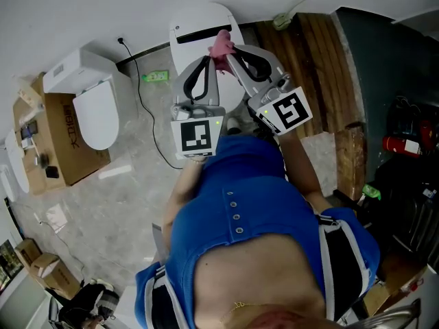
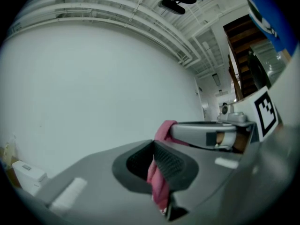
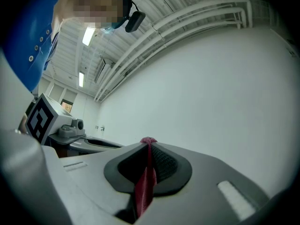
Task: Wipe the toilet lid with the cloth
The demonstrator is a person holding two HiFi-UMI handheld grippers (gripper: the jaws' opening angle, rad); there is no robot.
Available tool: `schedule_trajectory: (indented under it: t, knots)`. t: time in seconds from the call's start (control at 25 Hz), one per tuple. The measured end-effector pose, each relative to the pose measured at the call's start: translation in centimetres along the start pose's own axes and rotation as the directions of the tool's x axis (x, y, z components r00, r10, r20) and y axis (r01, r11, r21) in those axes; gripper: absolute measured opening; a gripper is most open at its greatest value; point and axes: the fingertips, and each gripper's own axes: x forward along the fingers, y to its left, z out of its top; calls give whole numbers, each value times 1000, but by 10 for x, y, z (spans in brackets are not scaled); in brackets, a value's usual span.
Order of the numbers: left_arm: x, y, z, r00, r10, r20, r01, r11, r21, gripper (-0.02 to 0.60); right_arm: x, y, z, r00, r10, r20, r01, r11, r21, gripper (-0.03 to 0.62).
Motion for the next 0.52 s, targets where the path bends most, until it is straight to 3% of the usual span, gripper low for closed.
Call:
schedule_trajectory:
  t: [0.52]
  knots:
    - [-11, -10, -3, 1000, 26, -14, -26, 1000, -7, 2, -14, 6, 0, 1000, 15, -8, -15, 1000, 6, 17]
